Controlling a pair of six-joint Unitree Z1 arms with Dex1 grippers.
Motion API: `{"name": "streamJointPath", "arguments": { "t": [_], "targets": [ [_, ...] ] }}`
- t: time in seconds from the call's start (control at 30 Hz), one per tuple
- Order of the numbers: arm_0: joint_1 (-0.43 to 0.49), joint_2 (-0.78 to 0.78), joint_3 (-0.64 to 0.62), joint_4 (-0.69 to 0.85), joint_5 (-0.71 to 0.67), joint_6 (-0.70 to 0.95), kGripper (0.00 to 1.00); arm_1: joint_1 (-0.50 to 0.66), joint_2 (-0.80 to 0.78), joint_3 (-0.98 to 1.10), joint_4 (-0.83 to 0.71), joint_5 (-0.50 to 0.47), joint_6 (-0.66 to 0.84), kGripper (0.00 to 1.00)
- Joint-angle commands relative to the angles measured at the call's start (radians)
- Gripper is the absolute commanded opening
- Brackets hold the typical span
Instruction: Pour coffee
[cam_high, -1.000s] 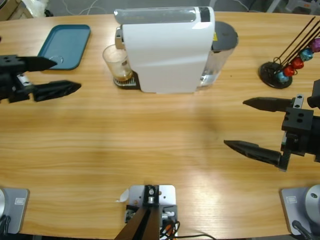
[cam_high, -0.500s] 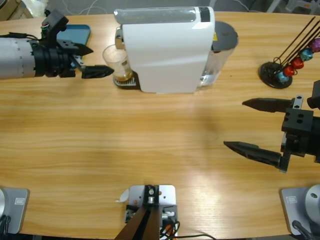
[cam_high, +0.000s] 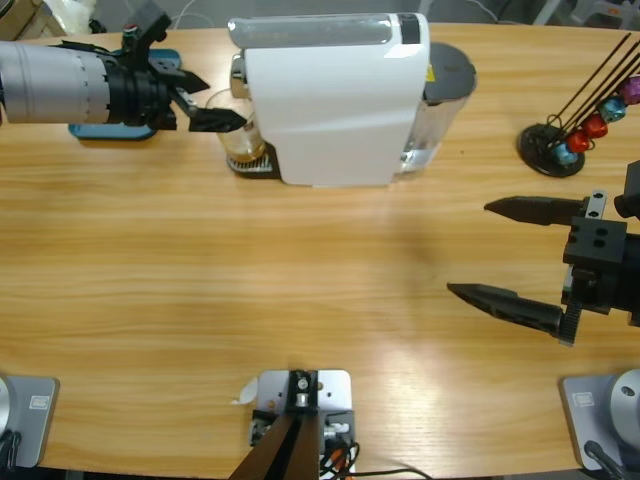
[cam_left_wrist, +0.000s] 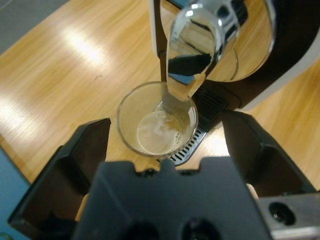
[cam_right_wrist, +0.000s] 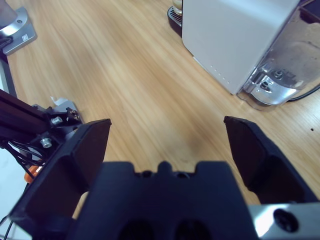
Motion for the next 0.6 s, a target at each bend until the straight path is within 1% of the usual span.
{"name": "streamJointPath", "arguments": {
  "t": [0.03,0.2,0.43,0.53,0.6],
  "targets": [
    [0.037,0.093,-0.018,-0.021,-0.044,0.021,0.936,0.008,-0.003,0.012,-0.007,0.013,-0.012,1.000],
    [0.052,0.124,-0.029,-0.021,-0.053,0.039,0.936,0.008,-0.003,0.013,-0.007,0.013,-0.012,1.000],
    [0.052,0.181,-0.071,-0.021,-0.100,0.042,0.936,0.008,-0.002,0.012,-0.007,0.013,-0.012,1.000],
    [0.052,0.200,-0.082,-0.021,-0.108,0.042,0.924,0.008,-0.001,0.012,-0.007,0.013,-0.012,1.000],
    [0.052,0.216,-0.088,-0.023,-0.108,0.042,0.896,0.008,-0.001,0.012,-0.008,0.013,-0.012,1.000]
  ]
}}
